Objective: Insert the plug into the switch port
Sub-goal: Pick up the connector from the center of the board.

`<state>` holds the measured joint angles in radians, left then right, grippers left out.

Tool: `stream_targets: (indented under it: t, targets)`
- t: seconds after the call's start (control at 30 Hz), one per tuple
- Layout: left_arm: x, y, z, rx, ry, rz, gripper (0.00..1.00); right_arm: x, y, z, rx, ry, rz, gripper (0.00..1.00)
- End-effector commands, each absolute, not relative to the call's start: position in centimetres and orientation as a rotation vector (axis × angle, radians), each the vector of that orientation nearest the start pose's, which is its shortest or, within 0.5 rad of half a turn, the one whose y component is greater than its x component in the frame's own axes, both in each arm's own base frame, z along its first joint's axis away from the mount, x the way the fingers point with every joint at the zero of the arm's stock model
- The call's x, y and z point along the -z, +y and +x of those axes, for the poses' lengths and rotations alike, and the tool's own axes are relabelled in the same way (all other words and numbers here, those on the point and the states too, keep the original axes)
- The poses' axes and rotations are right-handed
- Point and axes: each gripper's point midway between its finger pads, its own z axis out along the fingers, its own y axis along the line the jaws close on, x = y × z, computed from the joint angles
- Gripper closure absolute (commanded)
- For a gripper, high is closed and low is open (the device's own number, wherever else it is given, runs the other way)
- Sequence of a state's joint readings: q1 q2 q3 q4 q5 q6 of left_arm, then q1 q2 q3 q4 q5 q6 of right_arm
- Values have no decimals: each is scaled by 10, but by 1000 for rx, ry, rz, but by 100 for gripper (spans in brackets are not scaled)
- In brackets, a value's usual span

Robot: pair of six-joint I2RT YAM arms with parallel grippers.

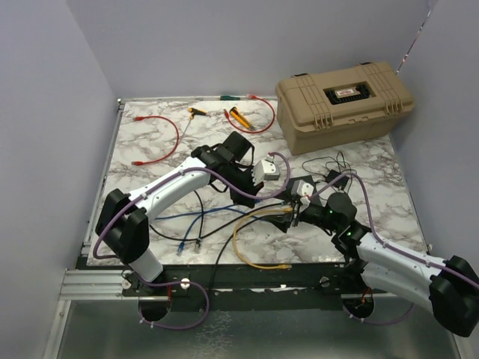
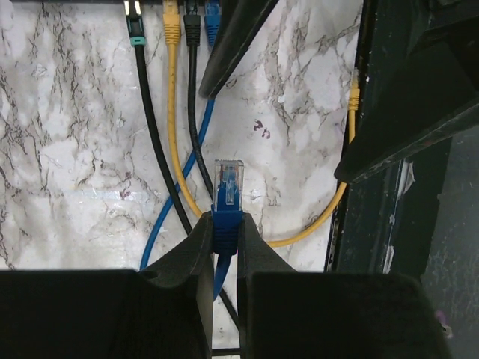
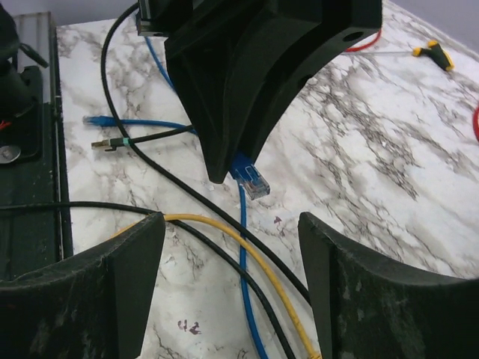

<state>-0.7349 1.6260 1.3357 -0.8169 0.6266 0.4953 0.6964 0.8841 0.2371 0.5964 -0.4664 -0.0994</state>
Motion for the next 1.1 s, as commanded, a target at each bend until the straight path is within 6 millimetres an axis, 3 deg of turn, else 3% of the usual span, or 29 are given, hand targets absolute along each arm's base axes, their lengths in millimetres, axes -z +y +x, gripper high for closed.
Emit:
stream_targets:
  t: [0.0,0.27,0.87,0.97,1.07]
  targets:
    - [-165,-300,184,990,1911,1728,100,-184,277,184,-889,1246,-1107,26]
    - [-168,-303,175,1041,1874,1755,100,-183,286,186,-924,1231,-1141,35]
    - [-158,-307,162,1114,1878,1813,100,-181,288,189,-920,1240,-1136,66]
    - [-157,-306,163,1110,1883,1814,100,-180,288,188,-927,1244,-1140,76]
    - [-157,-306,165,1090,1882,1818,100,-179,288,188,-934,1256,-1138,95]
